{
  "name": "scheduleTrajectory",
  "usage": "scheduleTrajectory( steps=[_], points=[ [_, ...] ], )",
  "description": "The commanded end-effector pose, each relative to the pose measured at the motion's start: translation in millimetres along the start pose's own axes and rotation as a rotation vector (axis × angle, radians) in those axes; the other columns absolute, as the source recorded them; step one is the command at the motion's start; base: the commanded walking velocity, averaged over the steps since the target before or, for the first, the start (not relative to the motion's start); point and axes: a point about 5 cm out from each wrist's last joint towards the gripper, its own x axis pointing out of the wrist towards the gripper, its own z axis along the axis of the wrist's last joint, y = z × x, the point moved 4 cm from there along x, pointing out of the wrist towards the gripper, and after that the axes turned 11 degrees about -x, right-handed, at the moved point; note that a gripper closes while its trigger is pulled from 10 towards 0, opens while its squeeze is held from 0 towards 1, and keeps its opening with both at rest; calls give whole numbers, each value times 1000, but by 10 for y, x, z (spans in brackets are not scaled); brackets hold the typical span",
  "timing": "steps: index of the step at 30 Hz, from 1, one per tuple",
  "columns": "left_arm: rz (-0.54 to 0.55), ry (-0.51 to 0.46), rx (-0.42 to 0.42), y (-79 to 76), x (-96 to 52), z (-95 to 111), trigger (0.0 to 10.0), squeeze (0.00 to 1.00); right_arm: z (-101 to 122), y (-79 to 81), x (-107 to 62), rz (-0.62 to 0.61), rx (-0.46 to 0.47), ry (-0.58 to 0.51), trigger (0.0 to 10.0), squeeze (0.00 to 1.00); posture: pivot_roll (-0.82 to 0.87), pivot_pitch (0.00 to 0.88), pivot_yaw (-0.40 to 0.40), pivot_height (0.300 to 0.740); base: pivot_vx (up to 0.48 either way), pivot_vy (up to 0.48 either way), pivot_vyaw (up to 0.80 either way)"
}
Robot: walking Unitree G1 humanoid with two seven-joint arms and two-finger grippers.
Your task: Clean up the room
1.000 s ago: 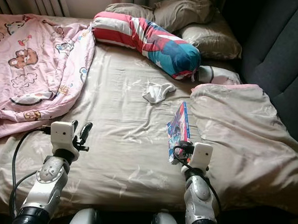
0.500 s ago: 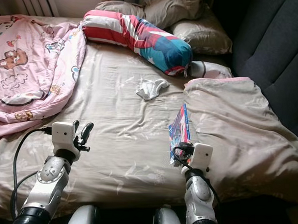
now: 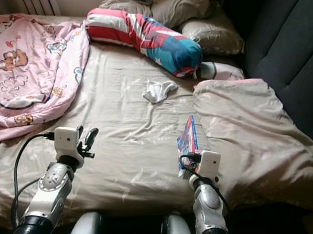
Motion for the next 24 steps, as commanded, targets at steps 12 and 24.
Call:
scheduleTrajectory(
  steps=[12, 24],
  points=[
    [20, 29, 12, 40, -30, -53, 10000, 0, 65, -14, 4, 1, -4, -38, 10000, 0, 6, 150, -35, 634, 0, 0, 0],
    [18, 20, 5, 36, -28, -33, 10000, 0, 227, 41, 2, 37, -17, -132, 10000, 0, 6, 153, -34, 634, 0, 0, 0]
  ],
)
